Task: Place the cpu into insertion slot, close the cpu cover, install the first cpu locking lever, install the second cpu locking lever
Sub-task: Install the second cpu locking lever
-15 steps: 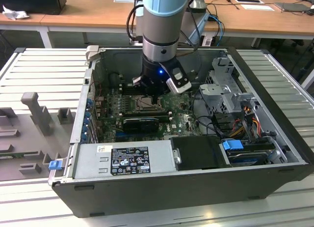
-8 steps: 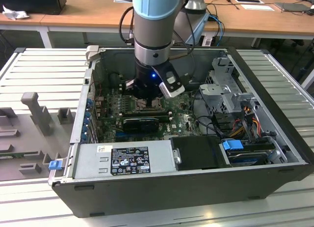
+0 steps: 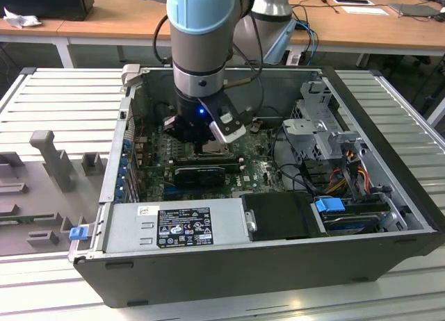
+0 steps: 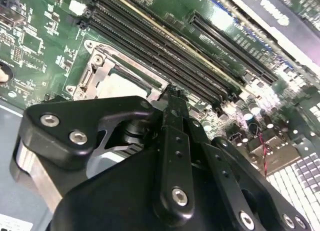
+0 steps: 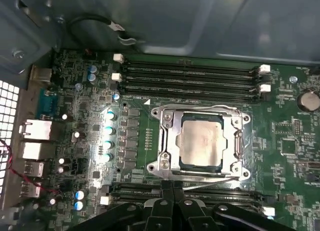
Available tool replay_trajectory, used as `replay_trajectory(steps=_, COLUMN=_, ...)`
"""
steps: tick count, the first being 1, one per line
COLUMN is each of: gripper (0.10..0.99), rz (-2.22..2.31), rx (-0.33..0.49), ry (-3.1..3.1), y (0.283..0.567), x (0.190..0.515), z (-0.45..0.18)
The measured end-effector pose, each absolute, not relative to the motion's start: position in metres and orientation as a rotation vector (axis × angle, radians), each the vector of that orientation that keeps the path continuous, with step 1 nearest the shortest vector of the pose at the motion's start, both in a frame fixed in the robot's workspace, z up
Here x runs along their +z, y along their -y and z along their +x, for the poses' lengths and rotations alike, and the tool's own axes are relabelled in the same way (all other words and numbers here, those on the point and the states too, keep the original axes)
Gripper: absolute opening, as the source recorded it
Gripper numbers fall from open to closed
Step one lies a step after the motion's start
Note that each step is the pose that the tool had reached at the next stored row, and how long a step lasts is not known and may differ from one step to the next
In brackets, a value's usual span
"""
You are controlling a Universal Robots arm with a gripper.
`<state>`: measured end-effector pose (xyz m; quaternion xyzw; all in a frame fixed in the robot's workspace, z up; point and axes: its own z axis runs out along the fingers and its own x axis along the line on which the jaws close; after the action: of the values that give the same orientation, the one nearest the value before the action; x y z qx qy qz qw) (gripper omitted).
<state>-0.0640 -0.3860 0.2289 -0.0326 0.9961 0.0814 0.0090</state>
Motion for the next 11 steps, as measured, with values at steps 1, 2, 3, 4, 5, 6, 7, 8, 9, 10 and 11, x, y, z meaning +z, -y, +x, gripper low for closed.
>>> replay_trajectory(steps=1, gripper=0.106, rz=-0.105, rx=0.256, ry=-3.112, y=0.386, x=0.227, z=-0.064)
replay_trajectory(steps=2, gripper=0.106, rz=-0.110, rx=0.258, ry=-3.111, y=0.386, x=0.223, z=-0.064)
replay_trajectory(steps=3, gripper=0.106, rz=-0.116, rx=0.259, ry=-3.111, y=0.386, x=0.221, z=-0.064)
replay_trajectory(steps=4, gripper=0.106, rz=-0.120, rx=0.260, ry=-3.111, y=0.386, x=0.219, z=-0.065)
replay_trajectory(steps=5, gripper=0.106, rz=-0.127, rx=0.263, ry=-3.111, y=0.386, x=0.215, z=-0.065)
replay_trajectory(steps=6, gripper=0.106, rz=-0.131, rx=0.265, ry=-3.111, y=0.387, x=0.212, z=-0.065)
replay_trajectory(steps=7, gripper=0.106, rz=-0.132, rx=0.268, ry=-3.111, y=0.387, x=0.211, z=-0.066)
replay_trajectory(steps=8, gripper=0.106, rz=-0.135, rx=0.274, ry=-3.110, y=0.387, x=0.210, z=-0.067)
replay_trajectory(steps=9, gripper=0.106, rz=-0.139, rx=0.284, ry=-3.109, y=0.388, x=0.209, z=-0.069)
replay_trajectory(steps=10, gripper=0.106, rz=-0.141, rx=0.289, ry=-3.108, y=0.389, x=0.208, z=-0.070)
replay_trajectory(steps=11, gripper=0.106, rz=-0.142, rx=0.294, ry=-3.108, y=0.390, x=0.207, z=-0.071)
